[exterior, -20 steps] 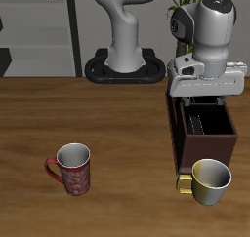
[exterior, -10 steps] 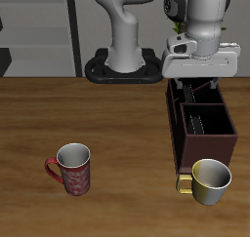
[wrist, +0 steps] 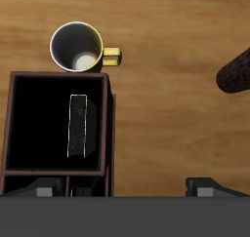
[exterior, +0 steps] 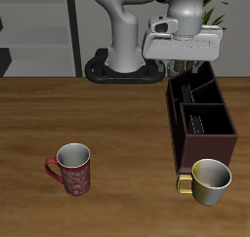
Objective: Place the black book into the left desk caddy's front compartment and place the yellow book into the left desk caddy's right compartment and place the red mug into the left desk caddy's left compartment
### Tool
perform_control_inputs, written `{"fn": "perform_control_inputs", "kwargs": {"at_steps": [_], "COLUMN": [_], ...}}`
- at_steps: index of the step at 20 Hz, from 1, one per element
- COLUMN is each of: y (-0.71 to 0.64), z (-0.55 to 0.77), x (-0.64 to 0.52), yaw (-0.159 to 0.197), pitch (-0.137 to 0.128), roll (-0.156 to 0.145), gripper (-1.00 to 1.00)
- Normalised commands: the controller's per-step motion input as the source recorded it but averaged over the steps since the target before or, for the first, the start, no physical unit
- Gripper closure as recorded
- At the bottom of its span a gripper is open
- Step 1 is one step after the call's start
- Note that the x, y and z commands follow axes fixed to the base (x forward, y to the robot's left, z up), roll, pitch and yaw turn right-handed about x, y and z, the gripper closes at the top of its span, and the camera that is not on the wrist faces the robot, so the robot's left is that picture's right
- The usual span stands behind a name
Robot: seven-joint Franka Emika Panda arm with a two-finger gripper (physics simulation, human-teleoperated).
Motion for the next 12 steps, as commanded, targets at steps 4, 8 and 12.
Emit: {"fn": "perform_control_inputs", "kwargs": {"at_steps": [4,8,12], "y": [-0.49,-0.64,-0.36], "z": [0.27,0.20,0.14], "x": [-0.02,0.07,0.09], "yaw": [0.039,0.049,-0.013], "pitch": [-0.017,-0.009,-0.001], "roll": [-0.047,-0.078,-0.062], "gripper": [-1.00,-1.00,-1.00]}}
